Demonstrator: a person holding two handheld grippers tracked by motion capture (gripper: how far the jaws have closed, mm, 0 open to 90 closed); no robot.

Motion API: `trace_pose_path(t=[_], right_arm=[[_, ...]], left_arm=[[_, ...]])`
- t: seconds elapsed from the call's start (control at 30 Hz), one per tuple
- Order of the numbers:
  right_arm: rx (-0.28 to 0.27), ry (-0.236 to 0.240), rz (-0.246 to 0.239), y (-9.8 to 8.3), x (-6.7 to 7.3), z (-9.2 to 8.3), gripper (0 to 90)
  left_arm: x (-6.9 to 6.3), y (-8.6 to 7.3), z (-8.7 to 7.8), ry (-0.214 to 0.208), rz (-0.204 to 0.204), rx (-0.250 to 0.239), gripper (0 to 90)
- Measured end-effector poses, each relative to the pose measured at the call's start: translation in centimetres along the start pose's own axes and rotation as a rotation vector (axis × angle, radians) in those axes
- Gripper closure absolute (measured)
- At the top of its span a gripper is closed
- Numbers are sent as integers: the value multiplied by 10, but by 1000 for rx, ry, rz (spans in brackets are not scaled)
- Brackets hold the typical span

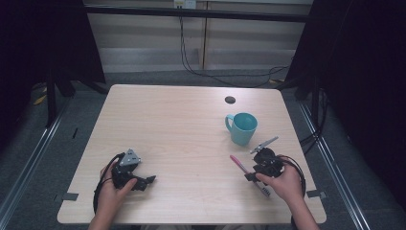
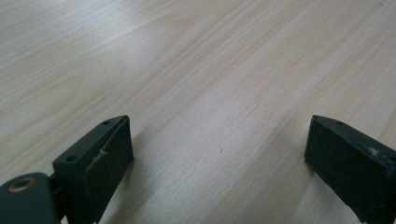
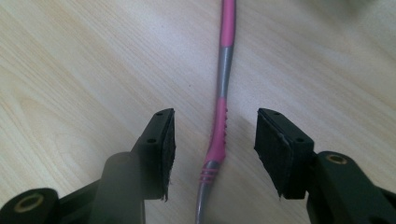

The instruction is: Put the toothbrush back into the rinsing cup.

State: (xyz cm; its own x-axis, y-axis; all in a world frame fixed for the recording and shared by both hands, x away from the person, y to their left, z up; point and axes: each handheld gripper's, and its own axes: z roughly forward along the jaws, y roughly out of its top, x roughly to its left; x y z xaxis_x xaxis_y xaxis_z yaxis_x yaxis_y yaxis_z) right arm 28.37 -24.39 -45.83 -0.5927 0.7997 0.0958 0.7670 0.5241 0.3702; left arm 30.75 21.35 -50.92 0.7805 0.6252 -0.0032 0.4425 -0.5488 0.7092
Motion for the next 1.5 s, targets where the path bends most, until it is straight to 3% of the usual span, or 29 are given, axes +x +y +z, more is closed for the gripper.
trace_pose_path(t=[0.53,0.7,0.83,1.07,1.2,1.3,1.5], right_arm=[[72,-36,-37,2,2,10,612],[108,-50,-52,4,3,14,710],[106,-57,-42,4,2,14,810],[108,-47,-58,5,0,14,816],[77,-22,-46,7,-3,8,817],[84,-38,-73,10,-2,6,817],[64,-22,-88,15,1,1,819]], left_arm=[[0,0,0,0,-1,-1,74],[0,0,0,0,0,0,74],[0,0,0,-5,0,0,74],[1,0,1,-6,-10,1,60],[1,0,1,-7,-14,4,47],[0,0,1,-9,-12,7,34],[0,1,2,-20,-2,16,6]])
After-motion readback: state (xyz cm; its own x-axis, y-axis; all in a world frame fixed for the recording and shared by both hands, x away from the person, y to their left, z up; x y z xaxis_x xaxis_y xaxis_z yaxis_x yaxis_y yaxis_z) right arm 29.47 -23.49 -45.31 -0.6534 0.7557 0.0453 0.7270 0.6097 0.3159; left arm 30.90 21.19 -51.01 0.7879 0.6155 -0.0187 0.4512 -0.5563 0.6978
